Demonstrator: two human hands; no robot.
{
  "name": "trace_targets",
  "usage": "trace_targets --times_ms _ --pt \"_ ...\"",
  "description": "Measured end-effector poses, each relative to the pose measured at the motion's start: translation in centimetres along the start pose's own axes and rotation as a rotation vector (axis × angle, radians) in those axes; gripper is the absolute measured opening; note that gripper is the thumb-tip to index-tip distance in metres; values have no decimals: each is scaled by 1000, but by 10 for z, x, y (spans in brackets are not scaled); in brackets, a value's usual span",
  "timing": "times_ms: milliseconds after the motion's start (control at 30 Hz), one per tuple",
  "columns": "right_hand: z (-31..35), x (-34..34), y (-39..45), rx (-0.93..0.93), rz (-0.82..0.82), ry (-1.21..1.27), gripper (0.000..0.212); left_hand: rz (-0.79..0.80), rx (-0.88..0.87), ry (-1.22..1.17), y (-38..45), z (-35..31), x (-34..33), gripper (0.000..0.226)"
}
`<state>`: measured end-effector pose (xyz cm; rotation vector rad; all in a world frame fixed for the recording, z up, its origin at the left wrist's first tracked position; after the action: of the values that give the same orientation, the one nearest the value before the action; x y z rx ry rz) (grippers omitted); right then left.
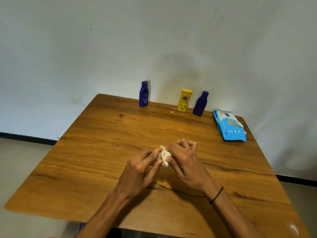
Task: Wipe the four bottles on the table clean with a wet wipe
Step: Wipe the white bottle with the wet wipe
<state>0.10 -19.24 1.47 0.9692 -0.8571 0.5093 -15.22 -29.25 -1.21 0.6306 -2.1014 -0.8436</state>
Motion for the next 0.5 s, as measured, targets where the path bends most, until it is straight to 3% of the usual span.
trace_targets --times_ms 133,300,367,500 --pt "-14 0 -3 33 74 21 34 10 31 -60 1 -1 2 35" --pt "-38 8 -11 -117 133 198 33 34 39 -55 4 2 1 36" --pt "-25 3 -10 -122 191 201 28 58 26 -57 4 2 -2 37" --pt "6 -8 3 -85 162 140 42 57 16 -78 3 -1 -6 39"
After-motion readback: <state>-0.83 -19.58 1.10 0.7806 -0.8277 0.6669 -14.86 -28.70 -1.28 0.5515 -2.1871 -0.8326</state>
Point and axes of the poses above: each hand's wrist, its own y-axis towards the middle knuckle, its own x-axis out of the back of the hand, z = x × y, the point moved 4 cm from there along y, towards the middle knuckle, and after that the axes turned 9 degrees about -z, right-handed, at the moved point
